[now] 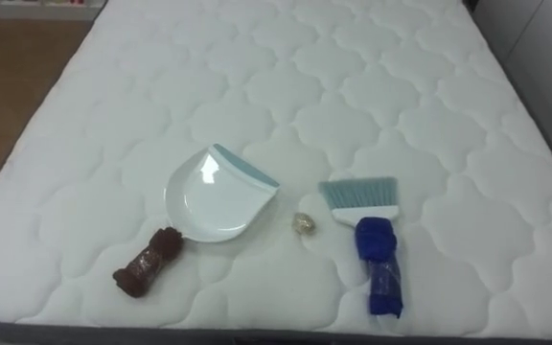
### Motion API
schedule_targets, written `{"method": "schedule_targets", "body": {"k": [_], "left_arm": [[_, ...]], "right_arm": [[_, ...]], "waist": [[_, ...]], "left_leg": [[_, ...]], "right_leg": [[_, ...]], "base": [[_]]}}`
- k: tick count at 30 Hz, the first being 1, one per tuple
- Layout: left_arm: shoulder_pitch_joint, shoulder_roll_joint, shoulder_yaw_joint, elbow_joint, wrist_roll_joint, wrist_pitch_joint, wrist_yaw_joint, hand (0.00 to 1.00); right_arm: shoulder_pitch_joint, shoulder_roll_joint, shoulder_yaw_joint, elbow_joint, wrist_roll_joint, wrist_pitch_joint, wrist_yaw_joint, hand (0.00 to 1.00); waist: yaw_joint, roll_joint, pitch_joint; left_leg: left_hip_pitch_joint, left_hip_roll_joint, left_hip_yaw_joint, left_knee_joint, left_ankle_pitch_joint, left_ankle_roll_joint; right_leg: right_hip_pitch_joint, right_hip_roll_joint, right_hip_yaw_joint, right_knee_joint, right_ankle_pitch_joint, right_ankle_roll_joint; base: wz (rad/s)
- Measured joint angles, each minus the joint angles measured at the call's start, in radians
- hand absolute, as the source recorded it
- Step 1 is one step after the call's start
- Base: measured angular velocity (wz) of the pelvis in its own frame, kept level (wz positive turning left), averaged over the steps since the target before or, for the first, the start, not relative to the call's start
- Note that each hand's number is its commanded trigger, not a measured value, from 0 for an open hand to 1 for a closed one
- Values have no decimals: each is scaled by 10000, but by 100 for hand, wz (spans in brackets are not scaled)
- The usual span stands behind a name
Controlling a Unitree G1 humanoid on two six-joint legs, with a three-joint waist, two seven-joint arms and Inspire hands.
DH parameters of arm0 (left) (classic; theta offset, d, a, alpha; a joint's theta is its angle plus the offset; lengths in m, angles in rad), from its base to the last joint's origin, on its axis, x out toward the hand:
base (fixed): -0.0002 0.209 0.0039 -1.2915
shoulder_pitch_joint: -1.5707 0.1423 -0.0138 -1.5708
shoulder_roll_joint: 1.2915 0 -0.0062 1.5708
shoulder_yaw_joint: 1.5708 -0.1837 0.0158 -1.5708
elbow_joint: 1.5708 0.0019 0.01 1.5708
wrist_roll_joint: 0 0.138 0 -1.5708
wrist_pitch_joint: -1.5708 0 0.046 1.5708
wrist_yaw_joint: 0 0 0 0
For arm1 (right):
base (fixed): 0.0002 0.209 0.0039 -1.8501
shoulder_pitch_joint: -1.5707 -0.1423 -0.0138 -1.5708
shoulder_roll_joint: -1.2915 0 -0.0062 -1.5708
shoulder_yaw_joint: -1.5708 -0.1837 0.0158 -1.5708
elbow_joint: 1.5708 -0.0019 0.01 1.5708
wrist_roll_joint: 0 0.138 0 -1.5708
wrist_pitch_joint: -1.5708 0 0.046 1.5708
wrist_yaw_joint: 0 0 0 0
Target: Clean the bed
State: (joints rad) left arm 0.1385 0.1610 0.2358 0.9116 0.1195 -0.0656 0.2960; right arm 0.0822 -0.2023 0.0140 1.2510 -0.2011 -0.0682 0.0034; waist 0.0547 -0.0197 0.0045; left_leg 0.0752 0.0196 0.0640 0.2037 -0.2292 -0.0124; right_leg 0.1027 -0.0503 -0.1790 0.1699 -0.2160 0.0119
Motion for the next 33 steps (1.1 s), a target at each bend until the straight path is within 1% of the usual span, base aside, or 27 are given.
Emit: {"method": "schedule_targets", "body": {"k": [1,3,6,7,8,9,11,13,15,18,19,20,21,26,27,29,31,33], "left_arm": [[-55,0,0,-178,-10,-126,117,0],[-243,0,-32,-859,-99,-468,487,0],[-425,12,-34,-1577,-75,-606,792,0],[-573,27,-51,-1699,-65,-746,1012,0],[-657,53,-110,-1843,-65,-778,1198,0],[-661,77,-231,-2130,-79,-803,1375,0],[-662,84,-353,-2613,-81,-888,1561,0],[-663,99,-490,-3024,-88,-990,1789,0],[-667,143,-903,-3347,-98,-1079,1944,0],[-800,154,-1274,-3423,-89,-1110,1958,0],[-908,157,-1432,-3423,-100,-1110,1957,0],[-985,171,-1569,-3421,-101,-1110,1957,0],[-1095,178,-1659,-3417,-99,-1110,1949,0],[-1572,174,-1955,-3329,-104,-1157,1955,0],[-1701,173,-2128,-3181,-106,-1239,1960,0],[-1879,175,-2363,-2852,-107,-1312,1961,0],[-2113,174,-2580,-2428,-113,-1332,1957,0],[-2247,173,-2759,-2167,-204,-1332,1939,0]], "right_arm": [[-13,-7,-1,-4,0,-44,-1,0],[-45,-25,-22,-92,-36,-197,4,0],[-55,-50,-92,-108,-45,-283,1,0],[-44,-81,-90,-108,-46,-283,2,0],[-62,-129,-72,-110,-43,-286,3,0],[-68,-180,-59,-110,-43,-286,16,0],[-61,-232,-56,-109,-54,-276,70,0],[-111,-233,-53,-109,-71,-270,145,0],[-190,-232,37,-109,11,-270,238,0],[-207,-231,104,-112,11,-258,289,0],[-215,-232,170,-106,13,-249,293,0],[-242,-241,308,-106,-2,-223,285,0],[-308,-244,442,-104,12,-176,277,0],[-442,-274,868,-73,23,-103,266,0],[-492,-283,988,-57,38,-68,257,0],[-588,-282,1238,-28,63,-57,246,0],[-696,-282,1333,-33,117,-56,297,0],[-894,-287,1535,-13,354,-34,323,0]], "waist": [[2,0,0],[25,21,-26],[7,64,-30],[4,87,-49],[-14,129,-58],[-47,179,-54],[-78,212,-42],[-184,194,-42],[-285,155,-39],[-353,114,-35],[-446,89,-17],[-471,90,-30],[-486,103,-17],[-516,109,-1],[-516,104,24],[-542,78,49],[-621,57,70],[-740,3,120]], "left_leg": [[-15,0,-3,2,2,3],[-77,0,-22,17,6,10],[-113,-6,-114,27,6,10],[-104,-5,-113,25,6,10],[-109,-5,-125,25,6,10],[-128,-4,-128,18,7,10],[-149,8,-136,16,8,10],[-179,8,-155,17,8,10],[-188,6,-140,17,8,10],[-290,8,-130,19,8,10],[-353,8,-124,32,8,10],[-486,22,-93,43,8,10],[-582,35,-95,59,8,10],[-972,52,-97,216,9,12],[-1003,47,-97,225,10,14],[-1056,43,-91,251,10,14],[-1239,41,-107,345,11,16],[-1492,37,-93,379,17,27]], "right_leg": [[-13,1,-6,0,0,0],[-55,6,-9,-7,0,0],[-68,10,-63,-6,1,-1],[-67,9,-88,9,3,-2],[-85,3,-107,31,3,-3],[-141,2,-108,77,3,-3],[-218,-3,-172,183,2,-3],[-225,-6,-235,182,2,-3],[-259,-14,-266,193,2,-3],[-349,-12,-266,193,3,-3],[-405,-11,-267,196,3,-3],[-550,-8,-250,245,4,-5],[-704,-9,-256,357,4,-5],[-1218,-37,-253,717,4,-7],[-1256,-49,-253,744,4,-7],[-1331,-59,-251,786,3,-7],[-1506,-76,-263,901,3,-7],[-1784,-87,-252,965,4,-8]], "base": [[5],[0],[5],[0],[0],[0],[0],[4],[-5],[-2],[0],[-5],[-6],[-9],[-4],[0],[0],[-2]]}}
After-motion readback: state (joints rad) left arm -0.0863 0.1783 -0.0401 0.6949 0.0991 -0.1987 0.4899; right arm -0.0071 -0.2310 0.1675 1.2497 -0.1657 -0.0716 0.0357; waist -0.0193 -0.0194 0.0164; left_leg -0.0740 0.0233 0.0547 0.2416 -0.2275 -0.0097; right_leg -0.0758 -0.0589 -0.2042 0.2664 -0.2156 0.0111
